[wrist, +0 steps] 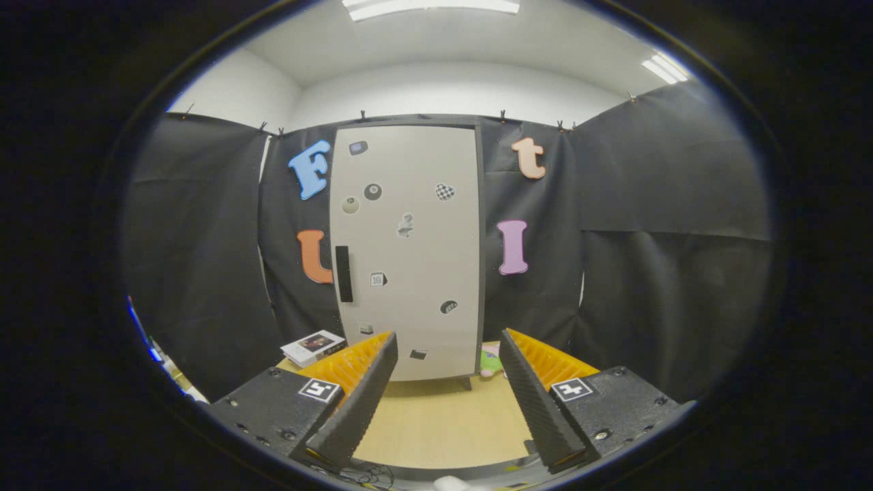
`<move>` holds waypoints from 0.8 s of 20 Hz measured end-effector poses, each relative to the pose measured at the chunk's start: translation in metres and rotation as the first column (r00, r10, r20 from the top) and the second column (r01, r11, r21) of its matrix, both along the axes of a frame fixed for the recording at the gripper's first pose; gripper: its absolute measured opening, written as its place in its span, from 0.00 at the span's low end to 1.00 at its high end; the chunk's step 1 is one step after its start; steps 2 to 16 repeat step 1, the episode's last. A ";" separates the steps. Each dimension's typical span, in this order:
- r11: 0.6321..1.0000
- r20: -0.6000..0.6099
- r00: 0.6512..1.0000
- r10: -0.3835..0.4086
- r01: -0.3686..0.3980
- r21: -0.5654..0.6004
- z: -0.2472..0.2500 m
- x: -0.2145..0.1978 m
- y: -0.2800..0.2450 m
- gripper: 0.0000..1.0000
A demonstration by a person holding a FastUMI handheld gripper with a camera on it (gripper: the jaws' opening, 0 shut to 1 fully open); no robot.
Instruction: Open the shoe cabinet door, grab the shoes and put them into the shoe cabinet, then close the shoe cabinet door.
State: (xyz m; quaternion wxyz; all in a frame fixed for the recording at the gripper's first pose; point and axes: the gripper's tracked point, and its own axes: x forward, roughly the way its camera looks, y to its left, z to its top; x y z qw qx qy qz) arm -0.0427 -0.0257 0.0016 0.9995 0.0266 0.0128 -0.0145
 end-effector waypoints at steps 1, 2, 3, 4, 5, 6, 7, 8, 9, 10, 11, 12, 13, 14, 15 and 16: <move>1.000 -0.002 1.000 0.001 -0.001 0.002 -0.001 0.001 0.000 0.98; 1.000 -0.002 1.000 0.001 -0.001 0.002 -0.001 0.001 0.000 0.98; 1.000 -0.002 1.000 0.001 -0.001 0.002 -0.001 0.001 0.000 0.98; 1.000 -0.002 1.000 0.001 -0.001 0.002 -0.001 0.001 0.000 0.98; 1.000 -0.002 1.000 0.001 -0.001 0.002 -0.001 0.001 0.000 0.98; 1.000 -0.002 1.000 0.001 -0.001 0.002 -0.001 0.001 0.000 0.98; 1.000 -0.002 1.000 0.001 -0.001 0.002 -0.001 0.001 0.000 0.98; 1.000 -0.002 1.000 0.001 -0.001 0.002 -0.001 0.001 0.000 0.98; 1.000 -0.002 1.000 0.001 -0.001 0.002 -0.001 0.001 0.000 0.98; 1.000 -0.002 1.000 0.001 -0.001 0.002 -0.001 0.001 0.000 0.98; 1.000 -0.002 1.000 0.001 -0.001 0.002 -0.001 0.001 0.000 0.98; 1.000 -0.002 1.000 0.001 -0.001 0.002 -0.001 0.001 0.000 0.98; 1.000 -0.002 1.000 0.001 -0.001 0.002 -0.001 0.001 0.000 0.98; 1.000 -0.002 1.000 0.001 -0.001 0.002 -0.001 0.001 0.000 0.98; 1.000 -0.002 1.000 0.001 -0.001 0.002 -0.001 0.001 0.000 0.98; 1.000 -0.002 1.000 0.001 -0.001 0.002 -0.001 0.001 0.000 0.98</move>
